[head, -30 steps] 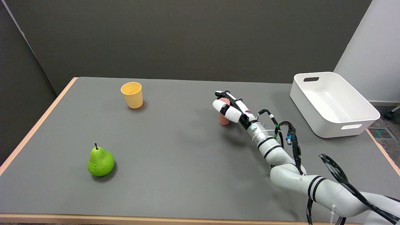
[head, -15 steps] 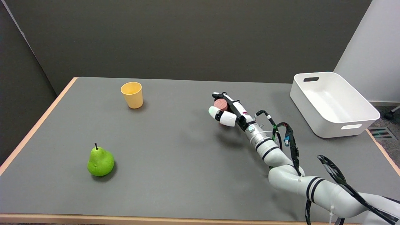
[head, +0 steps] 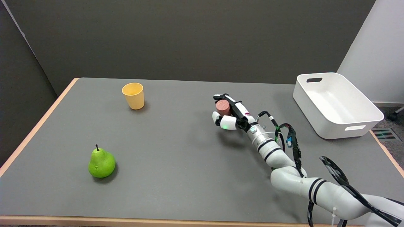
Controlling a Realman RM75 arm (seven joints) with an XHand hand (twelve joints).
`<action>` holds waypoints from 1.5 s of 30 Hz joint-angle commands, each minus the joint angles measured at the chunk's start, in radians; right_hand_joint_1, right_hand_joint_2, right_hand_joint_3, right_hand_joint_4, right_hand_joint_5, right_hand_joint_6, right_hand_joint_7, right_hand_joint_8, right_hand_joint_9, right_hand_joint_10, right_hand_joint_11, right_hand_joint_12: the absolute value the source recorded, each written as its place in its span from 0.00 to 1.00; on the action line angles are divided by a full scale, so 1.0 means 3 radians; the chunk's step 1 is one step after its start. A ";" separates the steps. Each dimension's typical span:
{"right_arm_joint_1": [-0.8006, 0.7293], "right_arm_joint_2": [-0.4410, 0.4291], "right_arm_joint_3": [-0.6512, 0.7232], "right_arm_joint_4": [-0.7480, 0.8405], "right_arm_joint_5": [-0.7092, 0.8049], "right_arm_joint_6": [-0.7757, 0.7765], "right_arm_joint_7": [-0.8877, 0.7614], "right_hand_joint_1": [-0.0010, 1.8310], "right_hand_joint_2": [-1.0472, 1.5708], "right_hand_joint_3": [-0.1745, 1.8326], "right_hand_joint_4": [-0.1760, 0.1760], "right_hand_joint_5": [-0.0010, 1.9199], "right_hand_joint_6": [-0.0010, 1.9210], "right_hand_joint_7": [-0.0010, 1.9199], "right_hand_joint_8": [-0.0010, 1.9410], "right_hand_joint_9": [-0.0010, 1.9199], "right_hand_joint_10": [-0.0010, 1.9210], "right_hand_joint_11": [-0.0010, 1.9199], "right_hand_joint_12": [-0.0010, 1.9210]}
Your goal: Pick up the wooden cylinder.
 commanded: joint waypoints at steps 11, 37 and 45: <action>0.0051 -0.0007 0.0025 -0.0052 0.0011 0.0066 0.0003 0.64 0.90 0.07 0.07 0.26 0.81 0.43 0.75 0.42 0.65 0.20 1.00; 0.0041 -0.0007 0.0040 -0.0067 0.0048 0.0224 -0.0020 0.53 0.72 0.44 0.48 0.24 1.00 0.02 1.00 0.21 1.00 0.00 1.00; 0.0048 -0.0007 0.0044 -0.0067 0.0048 0.0224 -0.0020 0.56 0.70 0.42 0.45 0.22 1.00 0.09 1.00 0.29 1.00 0.00 1.00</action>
